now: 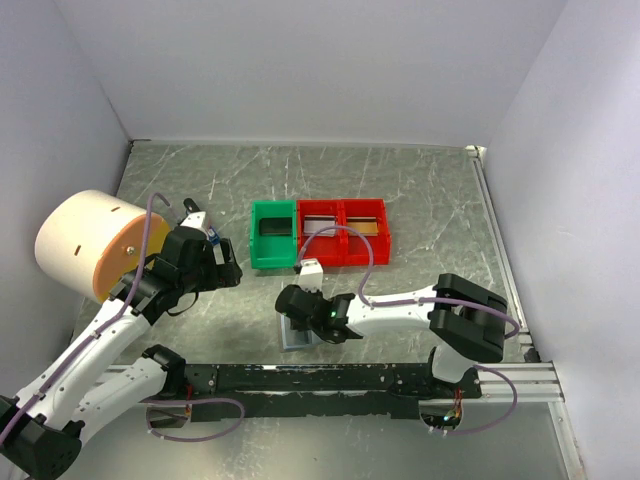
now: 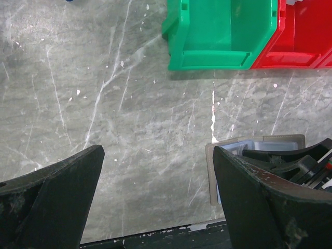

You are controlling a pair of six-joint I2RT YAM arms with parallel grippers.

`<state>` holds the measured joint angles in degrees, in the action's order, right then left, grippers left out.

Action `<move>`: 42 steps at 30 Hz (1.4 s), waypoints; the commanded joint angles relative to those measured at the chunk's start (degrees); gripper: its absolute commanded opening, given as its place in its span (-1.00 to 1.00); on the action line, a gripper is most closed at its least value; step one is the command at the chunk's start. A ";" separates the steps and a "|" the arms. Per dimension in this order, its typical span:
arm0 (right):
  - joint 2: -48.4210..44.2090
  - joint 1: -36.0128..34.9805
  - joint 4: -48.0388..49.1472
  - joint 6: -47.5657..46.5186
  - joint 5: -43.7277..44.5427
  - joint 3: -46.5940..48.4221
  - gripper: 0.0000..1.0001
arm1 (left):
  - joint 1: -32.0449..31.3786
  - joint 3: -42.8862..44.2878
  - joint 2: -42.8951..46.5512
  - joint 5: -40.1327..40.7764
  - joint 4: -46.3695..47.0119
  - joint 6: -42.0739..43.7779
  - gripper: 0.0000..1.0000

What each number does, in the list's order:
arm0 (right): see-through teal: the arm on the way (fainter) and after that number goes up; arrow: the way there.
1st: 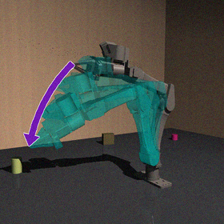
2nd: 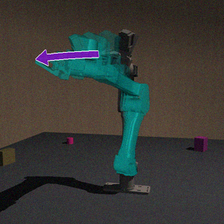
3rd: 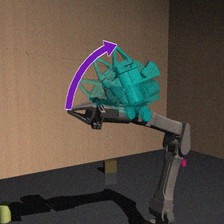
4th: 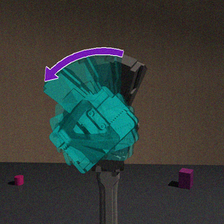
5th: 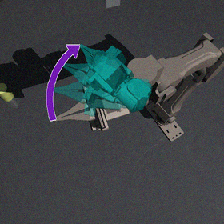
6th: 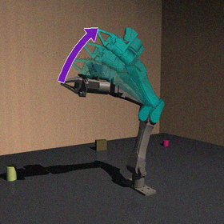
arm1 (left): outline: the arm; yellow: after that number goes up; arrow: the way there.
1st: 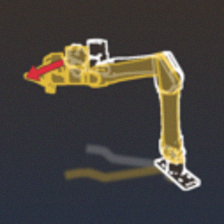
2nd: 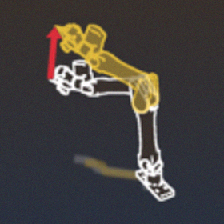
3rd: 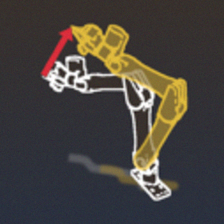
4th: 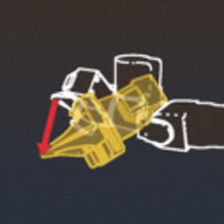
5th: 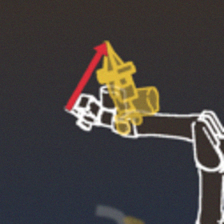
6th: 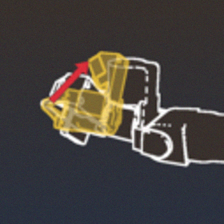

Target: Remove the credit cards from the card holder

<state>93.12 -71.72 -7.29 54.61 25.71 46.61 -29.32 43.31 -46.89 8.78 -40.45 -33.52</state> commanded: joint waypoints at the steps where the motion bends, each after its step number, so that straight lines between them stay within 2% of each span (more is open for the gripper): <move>1: 2.61 0.11 -3.14 0.13 0.24 0.60 -0.57 | -0.36 1.01 -0.38 1.51 -0.69 -0.62 0.97; 5: 3.07 0.15 -4.20 -0.02 0.91 1.36 -0.80 | -0.45 1.01 -0.72 1.66 -0.77 -0.69 0.96; 11: 1.26 0.47 -2.64 -0.48 0.77 0.13 -1.00 | -0.40 0.90 -1.22 -1.38 0.65 0.82 0.97; 17: -7.72 4.80 8.98 -5.76 -7.24 -7.59 -1.00 | -0.52 0.09 -1.48 -12.38 5.69 3.37 0.94; 20: -11.65 8.30 16.27 -4.44 -14.73 -13.26 -1.00 | -1.44 -2.80 -1.53 -19.65 12.40 0.65 0.89; 23: -12.92 10.88 21.88 -2.97 -18.86 -17.13 -1.00 | -5.04 -5.63 -1.77 -21.73 17.66 -2.73 0.88; 32: -14.02 14.66 28.30 -0.28 -24.64 -22.01 -1.00 | -18.55 -13.16 -4.55 -16.44 31.75 -14.30 0.83; 42: -16.09 17.58 31.33 0.76 -27.71 -25.65 -1.00 | -28.62 -17.92 -10.93 -8.54 42.06 -23.69 0.78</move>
<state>77.89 -55.22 20.84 54.54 0.10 22.04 -54.87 26.22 -55.59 -4.75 -6.83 -52.14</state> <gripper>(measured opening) 0.006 0.901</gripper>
